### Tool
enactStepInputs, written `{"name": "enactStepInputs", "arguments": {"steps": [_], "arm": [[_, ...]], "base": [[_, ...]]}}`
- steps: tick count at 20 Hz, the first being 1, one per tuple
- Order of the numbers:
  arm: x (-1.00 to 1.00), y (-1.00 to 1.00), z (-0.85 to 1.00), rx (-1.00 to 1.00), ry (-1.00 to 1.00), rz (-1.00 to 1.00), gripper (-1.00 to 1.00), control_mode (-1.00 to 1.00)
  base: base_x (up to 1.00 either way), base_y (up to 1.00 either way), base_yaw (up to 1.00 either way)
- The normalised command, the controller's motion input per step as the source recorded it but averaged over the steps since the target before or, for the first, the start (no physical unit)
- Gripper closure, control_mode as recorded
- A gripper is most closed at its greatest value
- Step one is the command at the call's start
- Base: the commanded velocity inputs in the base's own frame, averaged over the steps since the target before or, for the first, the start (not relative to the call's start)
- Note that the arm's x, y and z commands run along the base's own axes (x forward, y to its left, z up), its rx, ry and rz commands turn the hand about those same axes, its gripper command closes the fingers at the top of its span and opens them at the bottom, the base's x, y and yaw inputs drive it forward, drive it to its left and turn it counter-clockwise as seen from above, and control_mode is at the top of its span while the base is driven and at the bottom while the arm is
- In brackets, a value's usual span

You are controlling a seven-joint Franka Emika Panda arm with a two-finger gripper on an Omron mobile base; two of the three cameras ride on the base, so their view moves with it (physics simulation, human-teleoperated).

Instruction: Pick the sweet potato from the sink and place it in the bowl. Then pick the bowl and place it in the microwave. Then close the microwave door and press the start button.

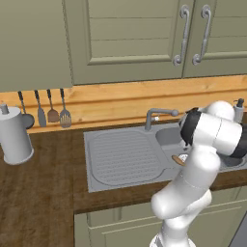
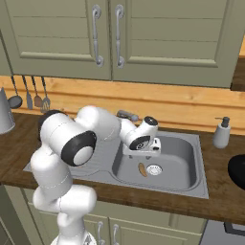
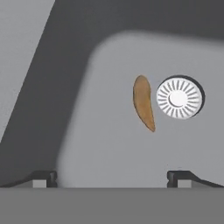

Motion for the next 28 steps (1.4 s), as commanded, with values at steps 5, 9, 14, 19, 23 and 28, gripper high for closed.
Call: {"name": "enactStepInputs", "arguments": {"steps": [5, 9, 14, 19, 23, 28], "arm": [[0.47, 0.00, -0.23, 0.00, 0.02, 0.06, -1.00, -1.00], [0.34, 0.00, -0.39, 0.00, 0.02, 0.09, -1.00, -1.00], [0.17, -0.13, -0.28, 0.00, 0.04, 0.06, -1.00, -1.00], [0.00, -0.14, -0.34, 0.00, 0.02, 0.02, -1.00, -1.00], [0.16, -0.06, -0.23, 0.00, 0.00, 0.00, -1.00, -1.00], [0.32, 0.00, -0.32, 0.00, 0.00, 0.00, -1.00, -1.00]], "base": [[0.00, 0.00, 0.00], [0.00, 0.00, 0.00], [0.00, 0.00, 0.00], [0.00, 0.00, 0.00], [0.00, 0.00, 0.00], [0.00, 0.00, 0.00]]}}
